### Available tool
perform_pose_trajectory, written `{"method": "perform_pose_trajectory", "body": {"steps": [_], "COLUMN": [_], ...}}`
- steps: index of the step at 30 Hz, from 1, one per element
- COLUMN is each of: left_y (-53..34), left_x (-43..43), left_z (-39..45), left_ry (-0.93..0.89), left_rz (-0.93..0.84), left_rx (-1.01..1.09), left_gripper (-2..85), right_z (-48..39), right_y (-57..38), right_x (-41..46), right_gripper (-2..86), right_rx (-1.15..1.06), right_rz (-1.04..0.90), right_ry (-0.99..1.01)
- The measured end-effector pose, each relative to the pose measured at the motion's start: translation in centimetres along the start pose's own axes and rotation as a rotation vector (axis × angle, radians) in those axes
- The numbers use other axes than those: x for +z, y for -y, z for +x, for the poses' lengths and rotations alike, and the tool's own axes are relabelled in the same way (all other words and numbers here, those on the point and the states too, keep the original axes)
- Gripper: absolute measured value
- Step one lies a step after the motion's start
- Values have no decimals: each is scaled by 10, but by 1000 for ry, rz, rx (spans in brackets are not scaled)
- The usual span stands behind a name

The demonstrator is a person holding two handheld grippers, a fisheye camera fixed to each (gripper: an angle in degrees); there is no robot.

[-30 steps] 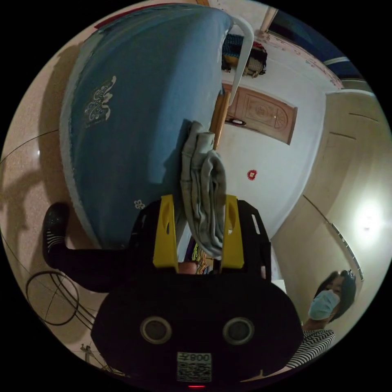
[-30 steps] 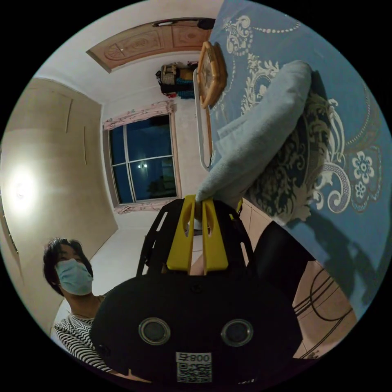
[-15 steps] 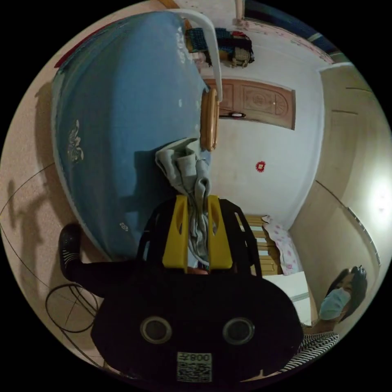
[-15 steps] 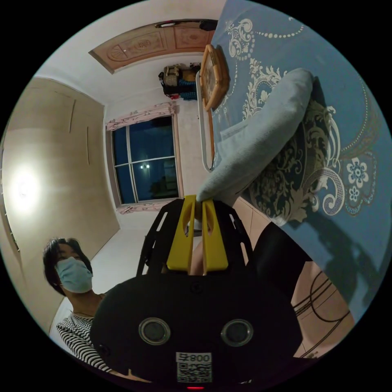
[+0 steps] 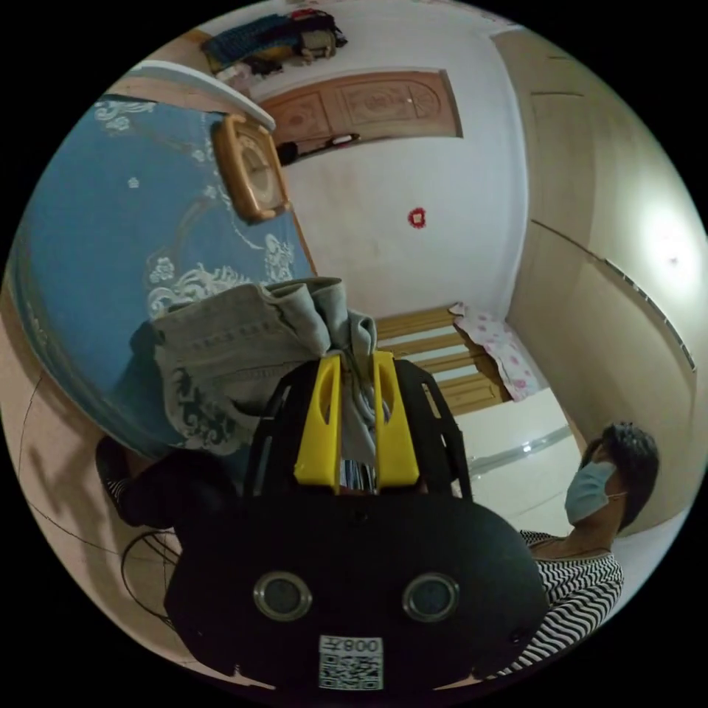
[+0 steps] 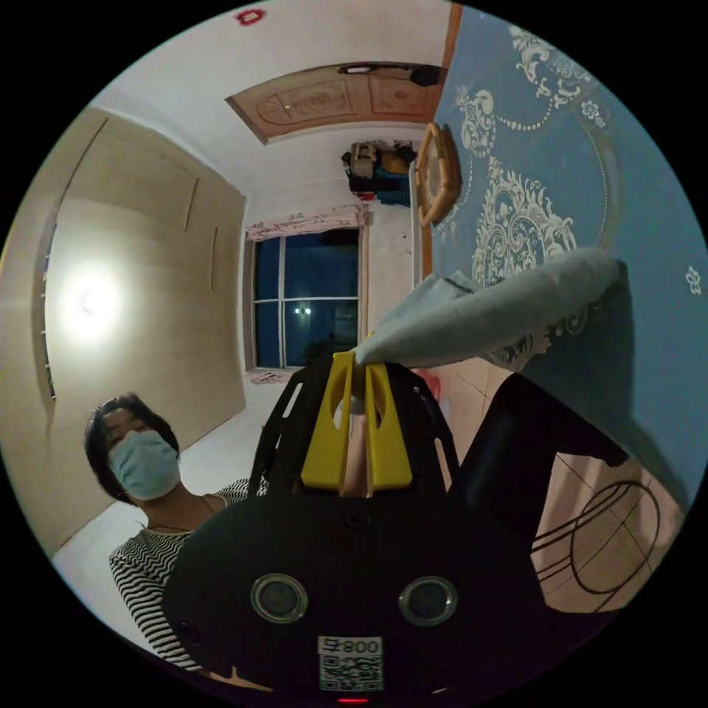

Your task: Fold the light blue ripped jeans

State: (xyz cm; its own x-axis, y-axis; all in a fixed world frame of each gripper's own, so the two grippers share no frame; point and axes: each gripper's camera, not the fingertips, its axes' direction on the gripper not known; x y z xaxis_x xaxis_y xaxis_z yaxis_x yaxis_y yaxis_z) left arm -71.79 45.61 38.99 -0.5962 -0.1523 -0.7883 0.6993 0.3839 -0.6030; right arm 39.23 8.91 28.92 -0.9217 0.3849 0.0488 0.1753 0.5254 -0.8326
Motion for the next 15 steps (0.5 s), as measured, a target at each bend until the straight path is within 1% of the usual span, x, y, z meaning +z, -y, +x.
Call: {"method": "perform_pose_trajectory", "body": {"steps": [2, 3, 5, 6, 8, 9, 11, 12, 14, 15], "left_y": [-13, -16, -29, -32, -47, -51, -70, -76, -105, -113], "left_x": [64, 81, 159, 180, 275, 299, 403, 430, 537, 562], "left_z": [-16, -20, -35, -38, -47, -48, -49, -48, -42, -41], "left_ry": [-22, -28, -52, -59, -105, -119, -196, -219, -315, -340], "left_rz": [-72, -92, -184, -209, -317, -344, -453, -479, -575, -595], "left_rx": [20, 24, 49, 56, 99, 114, 168, 182, 241, 251], "left_gripper": [74, 74, 74, 74, 73, 73, 73, 73, 73, 73], "right_z": [-22, -37, -61, -78, -107, -128, -164, -191, -237, -269], "right_y": [-34, -58, -93, -117, -151, -173, -205, -227, -262, -286], "right_x": [-17, -30, -52, -70, -100, -122, -156, -181, -218, -242], "right_gripper": [8, 8, 8, 7, 7, 7, 7, 7, 7, 8], "right_rx": [-18, -32, -59, -77, -117, -149, -208, -256, -336, -388], "right_rz": [45, 83, 147, 196, 274, 329, 412, 467, 552, 609], "right_ry": [12, 18, 21, 20, 10, 3, -13, -36, -88, -129]}}
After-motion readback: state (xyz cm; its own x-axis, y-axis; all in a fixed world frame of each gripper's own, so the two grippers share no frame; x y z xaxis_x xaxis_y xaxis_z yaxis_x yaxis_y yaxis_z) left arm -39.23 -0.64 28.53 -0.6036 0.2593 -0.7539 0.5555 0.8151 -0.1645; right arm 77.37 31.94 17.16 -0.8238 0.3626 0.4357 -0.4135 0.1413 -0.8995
